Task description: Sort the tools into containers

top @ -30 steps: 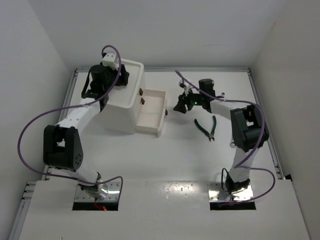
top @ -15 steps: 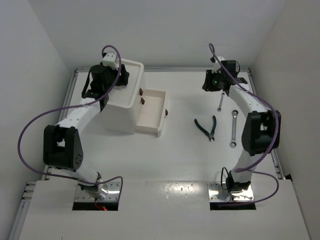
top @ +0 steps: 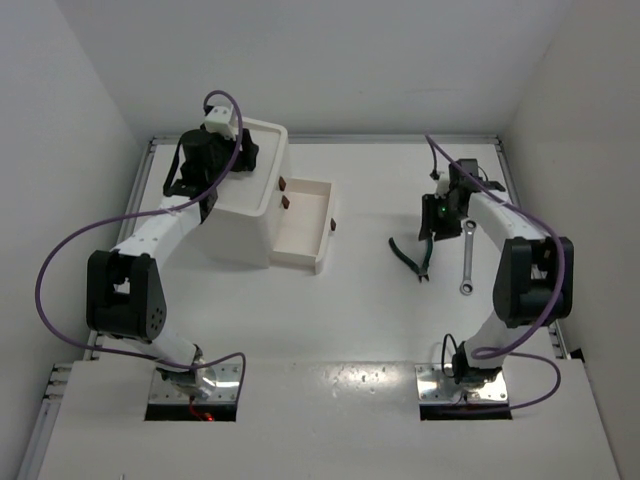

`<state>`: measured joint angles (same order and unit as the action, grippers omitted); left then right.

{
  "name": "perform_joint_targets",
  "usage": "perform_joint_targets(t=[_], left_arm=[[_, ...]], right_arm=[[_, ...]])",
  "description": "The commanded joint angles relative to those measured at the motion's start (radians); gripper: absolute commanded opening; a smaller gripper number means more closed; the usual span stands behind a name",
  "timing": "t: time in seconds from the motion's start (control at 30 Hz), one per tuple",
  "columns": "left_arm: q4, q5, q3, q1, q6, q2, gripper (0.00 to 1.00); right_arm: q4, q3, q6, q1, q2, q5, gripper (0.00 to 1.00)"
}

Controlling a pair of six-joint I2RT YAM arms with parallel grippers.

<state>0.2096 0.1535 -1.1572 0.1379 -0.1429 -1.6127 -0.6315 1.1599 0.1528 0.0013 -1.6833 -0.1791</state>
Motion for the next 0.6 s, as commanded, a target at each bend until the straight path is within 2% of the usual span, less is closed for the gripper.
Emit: perform_joint_targets(t=[0.0,0.27,0.57], left_arm=[[-0.702,0.035,0.16,0.017,-0.092,-0.15,0.67],[-0.702,0.035,0.16,0.017,-0.092,-0.15,0.67],[-0.693,0.026,0.18,0.017,-0.092,-0.131,0.67]], right_arm=[[-0.019,-0.022,0.022,-0.015,0.036,0.102,0.45],[0.023,0.02,0.031,-0.035,-0.073,0.159,0.45],[0.033,0.09,0.041,-0.044,-0.182,0.15,0.45]])
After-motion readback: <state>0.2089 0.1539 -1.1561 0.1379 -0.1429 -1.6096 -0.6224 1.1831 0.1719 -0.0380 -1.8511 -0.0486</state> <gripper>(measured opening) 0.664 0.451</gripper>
